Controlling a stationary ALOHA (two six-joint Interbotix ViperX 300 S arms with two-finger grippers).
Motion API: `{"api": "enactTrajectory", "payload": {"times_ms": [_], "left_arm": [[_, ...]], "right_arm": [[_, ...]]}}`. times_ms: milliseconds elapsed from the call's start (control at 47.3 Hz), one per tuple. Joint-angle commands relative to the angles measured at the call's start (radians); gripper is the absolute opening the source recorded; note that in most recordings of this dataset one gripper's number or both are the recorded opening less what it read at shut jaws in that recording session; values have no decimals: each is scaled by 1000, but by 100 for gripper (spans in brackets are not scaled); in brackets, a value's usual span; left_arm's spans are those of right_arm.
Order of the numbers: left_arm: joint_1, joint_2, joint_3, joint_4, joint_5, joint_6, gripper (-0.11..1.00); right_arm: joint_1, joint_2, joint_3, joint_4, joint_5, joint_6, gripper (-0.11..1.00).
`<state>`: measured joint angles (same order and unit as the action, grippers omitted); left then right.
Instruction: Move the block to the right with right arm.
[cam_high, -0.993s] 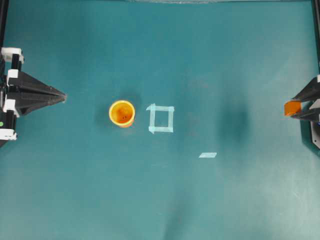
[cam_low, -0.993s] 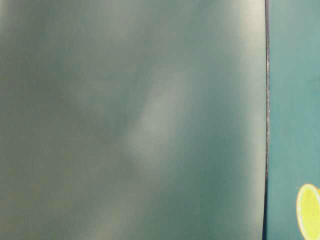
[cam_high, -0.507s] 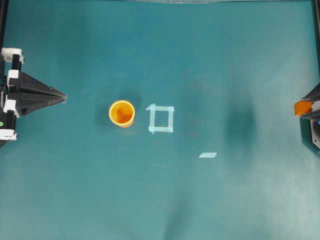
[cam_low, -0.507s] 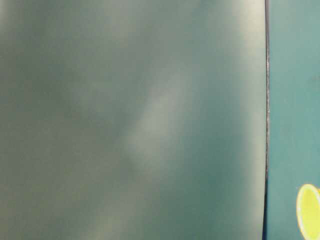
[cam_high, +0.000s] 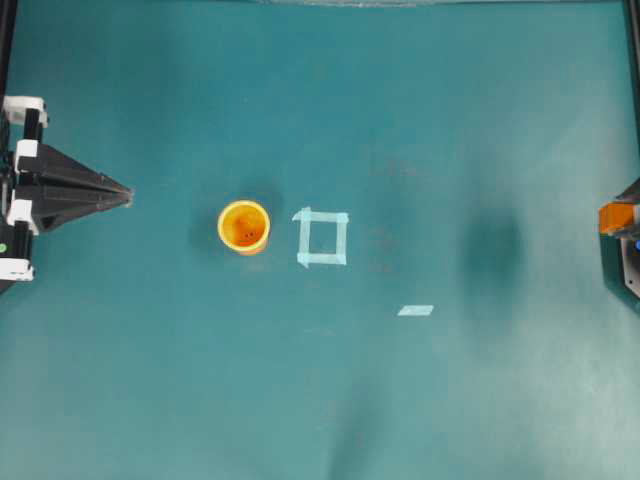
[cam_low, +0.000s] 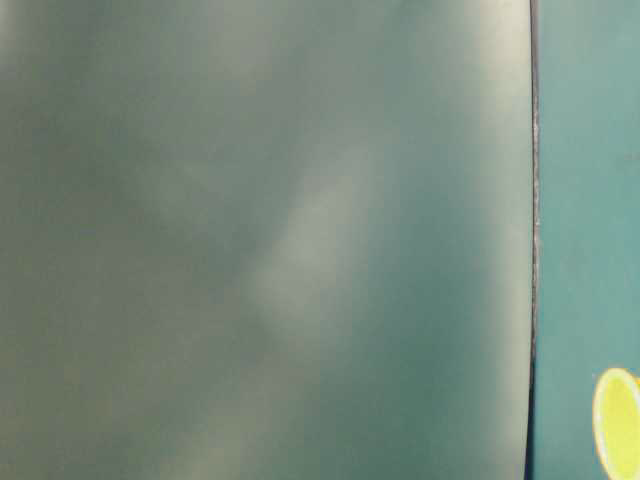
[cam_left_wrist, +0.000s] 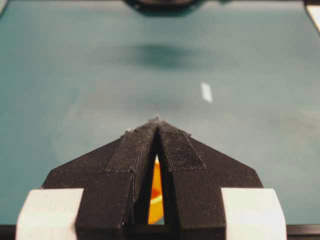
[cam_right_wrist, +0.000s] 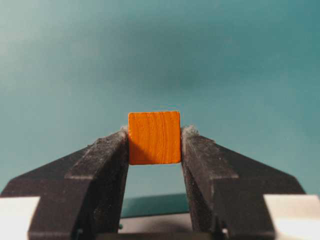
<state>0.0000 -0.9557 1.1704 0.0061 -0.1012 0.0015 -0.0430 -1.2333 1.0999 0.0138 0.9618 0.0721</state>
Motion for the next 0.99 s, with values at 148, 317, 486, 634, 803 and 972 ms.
{"api": "enactTrajectory", "payload": {"times_ms": [148,317,486,634,803,972], "left_arm": [[0,6,-26,3,-3,6,0],[0,5,-26,2,-3,6,0],[0,5,-26,2,-3,6,0],[0,5,-28,3,-3,6,0],[0,5,-26,3,-3,6,0],[2,5,-26,2,-3,6,0]], "right_arm": [[0,-17,-20,2,26,2,40],[-2,-18,-20,2,26,2,40],[-2,-17,-20,2,26,2,40],[-2,-17,-20,2,23,2,40],[-2,-15,-18,2,23,2,40],[0,-15,-17,2,21,2,40]]}}
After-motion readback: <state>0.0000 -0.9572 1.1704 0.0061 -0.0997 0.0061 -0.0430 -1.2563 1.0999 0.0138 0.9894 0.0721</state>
